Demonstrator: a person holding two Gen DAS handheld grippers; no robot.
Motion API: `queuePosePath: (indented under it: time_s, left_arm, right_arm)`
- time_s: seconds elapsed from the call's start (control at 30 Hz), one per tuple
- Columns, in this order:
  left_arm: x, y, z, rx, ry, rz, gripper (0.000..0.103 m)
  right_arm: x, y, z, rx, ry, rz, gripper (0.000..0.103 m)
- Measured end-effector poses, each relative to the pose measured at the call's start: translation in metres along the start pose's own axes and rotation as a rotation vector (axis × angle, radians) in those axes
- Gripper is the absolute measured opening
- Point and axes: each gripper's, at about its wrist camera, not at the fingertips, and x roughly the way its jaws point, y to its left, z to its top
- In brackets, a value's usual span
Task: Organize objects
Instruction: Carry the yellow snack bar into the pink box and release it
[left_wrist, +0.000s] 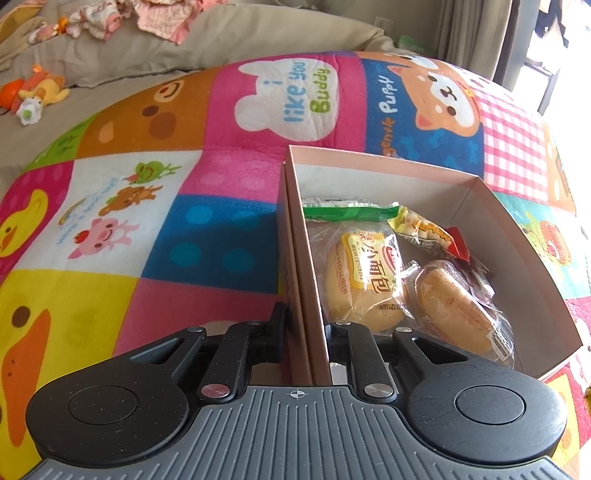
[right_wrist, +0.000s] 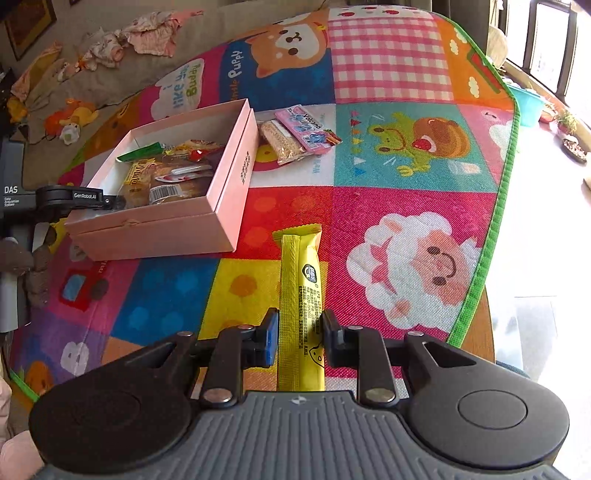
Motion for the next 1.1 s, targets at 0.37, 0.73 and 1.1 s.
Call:
queuePosePath:
  time_s: [0.37, 0.73, 1.1]
  left_arm:
    - [-0.001, 0.000, -0.001, -0.013, 0.010, 0.000, 0.016]
    - [-0.003, -0.003, -0.004, 0.013, 0.011, 0.010, 0.016]
    - [-0.004, -0.002, -0.004, 0.006, 0.011, 0.003, 0.017]
  right_arm:
    - [-0.036, 0.045, -0.005, -0.090, -0.078, 0.074, 0.024]
    - [-0.043, 0.080, 0.023, -0.191, -0.148, 0.151, 0.024]
    - [-0.029, 0.101, 0.109, -0.211, -0.297, 0.097, 0.024]
